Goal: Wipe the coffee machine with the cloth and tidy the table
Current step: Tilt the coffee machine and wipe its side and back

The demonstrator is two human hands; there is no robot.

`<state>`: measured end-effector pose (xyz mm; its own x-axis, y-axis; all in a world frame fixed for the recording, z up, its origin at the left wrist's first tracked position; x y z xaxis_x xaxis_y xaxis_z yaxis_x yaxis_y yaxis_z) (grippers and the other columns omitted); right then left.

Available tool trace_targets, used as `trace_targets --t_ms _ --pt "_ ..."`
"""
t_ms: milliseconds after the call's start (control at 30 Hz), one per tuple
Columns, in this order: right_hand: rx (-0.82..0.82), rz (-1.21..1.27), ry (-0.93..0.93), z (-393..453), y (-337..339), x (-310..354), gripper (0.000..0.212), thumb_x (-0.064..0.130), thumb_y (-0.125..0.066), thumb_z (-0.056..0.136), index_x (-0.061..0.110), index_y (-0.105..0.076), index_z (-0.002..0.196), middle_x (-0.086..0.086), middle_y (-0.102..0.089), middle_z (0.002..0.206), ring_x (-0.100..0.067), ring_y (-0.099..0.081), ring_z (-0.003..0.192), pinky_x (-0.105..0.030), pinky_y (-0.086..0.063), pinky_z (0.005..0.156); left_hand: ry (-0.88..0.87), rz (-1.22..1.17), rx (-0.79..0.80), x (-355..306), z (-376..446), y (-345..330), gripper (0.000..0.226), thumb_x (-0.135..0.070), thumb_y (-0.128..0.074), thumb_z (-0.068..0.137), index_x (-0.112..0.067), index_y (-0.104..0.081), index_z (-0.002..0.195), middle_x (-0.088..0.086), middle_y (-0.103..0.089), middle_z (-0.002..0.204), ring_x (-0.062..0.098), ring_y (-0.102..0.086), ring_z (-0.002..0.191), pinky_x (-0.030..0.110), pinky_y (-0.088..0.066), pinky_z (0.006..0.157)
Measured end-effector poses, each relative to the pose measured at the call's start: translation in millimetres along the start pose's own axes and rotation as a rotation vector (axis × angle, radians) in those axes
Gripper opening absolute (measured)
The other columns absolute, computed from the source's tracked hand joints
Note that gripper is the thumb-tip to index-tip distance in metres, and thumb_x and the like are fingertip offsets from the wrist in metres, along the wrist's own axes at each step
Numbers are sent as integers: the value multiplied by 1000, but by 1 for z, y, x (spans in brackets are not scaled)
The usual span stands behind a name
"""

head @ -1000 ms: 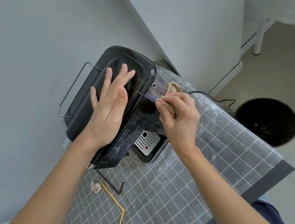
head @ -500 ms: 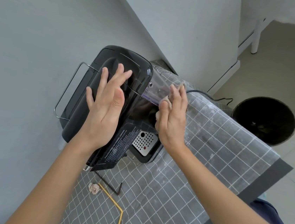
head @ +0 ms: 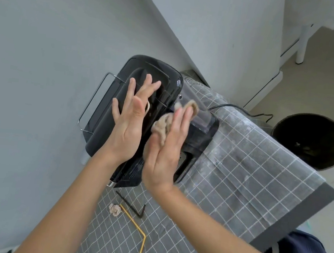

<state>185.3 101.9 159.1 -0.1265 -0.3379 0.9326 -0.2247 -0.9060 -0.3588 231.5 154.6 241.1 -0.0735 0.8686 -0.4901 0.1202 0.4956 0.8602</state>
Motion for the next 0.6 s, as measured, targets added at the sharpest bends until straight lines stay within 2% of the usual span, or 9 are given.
trace_targets --t_ms 100,167,233,300,367,400,433,533,600 --pt "154 -19 92 -42 -4 -20 64 14 -38 104 8 -1 156 -20 14 163 -49 -3 149 -67 -32 109 -10 29 -7 0 -2 0 79 -75 8 81 -46 -26 145 -30 -9 156 -5 13 145 55 16 115" --pt "189 -18 124 -39 1 -23 64 17 -38 104 11 -2 157 -18 15 163 -49 -6 148 -62 -33 110 -12 51 -11 -2 -3 0 76 -71 7 84 -43 -26 146 -29 -9 157 -6 13 144 51 21 114" --pt "96 -51 106 -5 7 -25 60 15 -40 103 -2 -13 154 -22 4 163 -39 -2 152 -45 -20 122 -15 91 -11 -4 -1 0 61 -61 1 93 -44 -26 146 -28 -9 157 -7 14 144 49 22 114" --pt "-102 -96 -83 30 21 -42 57 23 -37 104 -1 -21 153 -15 -12 164 -21 -6 153 -33 -12 124 -8 141 -10 -4 0 0 46 -49 -9 100 -48 -24 143 -28 -8 157 -7 13 144 49 21 114" --pt "-292 -58 -360 31 34 -69 60 32 -32 102 4 -21 154 -7 -20 163 -9 -13 151 -34 -16 123 -10 157 -17 -3 0 -1 44 -44 -12 101 -48 -25 143 -27 -9 157 -6 13 144 48 20 114" --pt "-306 -42 -434 21 34 -75 61 33 -30 102 6 -18 155 -5 -19 163 -7 -12 150 -34 -17 122 -16 158 -20 -3 -1 -1 44 -44 -13 101 -48 -25 143 -27 -8 157 -6 13 144 48 21 114" --pt "-270 -53 -432 9 31 -72 62 33 -30 102 8 -14 156 -3 -14 164 -6 -8 151 -32 -15 122 -21 161 -21 -3 -1 -1 44 -44 -13 101 -48 -25 143 -28 -8 157 -6 13 144 47 21 114" --pt "-109 -82 -214 -10 14 -39 58 29 -32 103 10 -15 156 -1 -5 165 -7 2 152 -18 -5 121 -27 160 -27 -3 -1 0 43 -44 -13 100 -50 -25 141 -29 -9 157 -7 12 144 45 20 114" --pt "-124 -95 -131 15 13 -26 55 31 -35 102 11 -28 153 -3 -15 164 -11 -8 152 -26 -12 123 -30 158 -32 -4 1 -1 43 -44 -13 100 -50 -26 141 -28 -10 157 -7 12 144 44 20 114"
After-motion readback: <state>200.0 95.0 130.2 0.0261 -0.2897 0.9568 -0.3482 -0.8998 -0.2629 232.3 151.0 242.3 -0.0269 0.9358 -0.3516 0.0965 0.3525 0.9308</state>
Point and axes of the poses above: each hand's wrist, its own z-axis towards the middle knuckle, its own y-axis out of the back of the hand, x = y × z, the point moved 5 cm from there along z, towards the middle knuckle
